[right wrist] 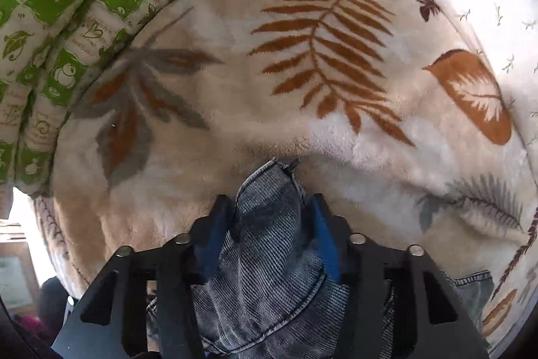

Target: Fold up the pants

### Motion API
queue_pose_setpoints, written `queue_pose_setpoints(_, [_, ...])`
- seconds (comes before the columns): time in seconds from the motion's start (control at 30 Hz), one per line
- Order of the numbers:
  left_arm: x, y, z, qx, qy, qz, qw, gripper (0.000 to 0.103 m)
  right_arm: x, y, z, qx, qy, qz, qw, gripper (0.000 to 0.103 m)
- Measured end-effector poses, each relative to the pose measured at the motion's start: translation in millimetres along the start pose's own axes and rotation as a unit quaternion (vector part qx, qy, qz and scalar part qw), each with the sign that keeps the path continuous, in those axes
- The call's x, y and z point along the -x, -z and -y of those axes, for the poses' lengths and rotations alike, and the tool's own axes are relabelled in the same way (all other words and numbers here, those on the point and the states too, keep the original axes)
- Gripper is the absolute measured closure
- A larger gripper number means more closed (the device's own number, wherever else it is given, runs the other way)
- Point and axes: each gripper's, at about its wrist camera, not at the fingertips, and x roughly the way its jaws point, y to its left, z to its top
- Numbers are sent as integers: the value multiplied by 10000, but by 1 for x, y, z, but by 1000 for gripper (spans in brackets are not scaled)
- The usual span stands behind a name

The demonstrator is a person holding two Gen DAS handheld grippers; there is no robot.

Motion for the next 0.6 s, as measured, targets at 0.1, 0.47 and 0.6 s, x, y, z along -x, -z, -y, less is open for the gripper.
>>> queue_pose_setpoints(0.1, [-1,-2,4,-81,130,13,9999,58,6,2,2,-117,21,48,9999,84])
queue_pose_setpoints(0.47, [9,-7,0,177,508,120,9985,79,68,31,13,-327,-137,809,9961,93])
queue_pose_setpoints(0.6, [25,-9,10,23,701,356,9969,79,105,53,28,-420,-216,1260,9909,93])
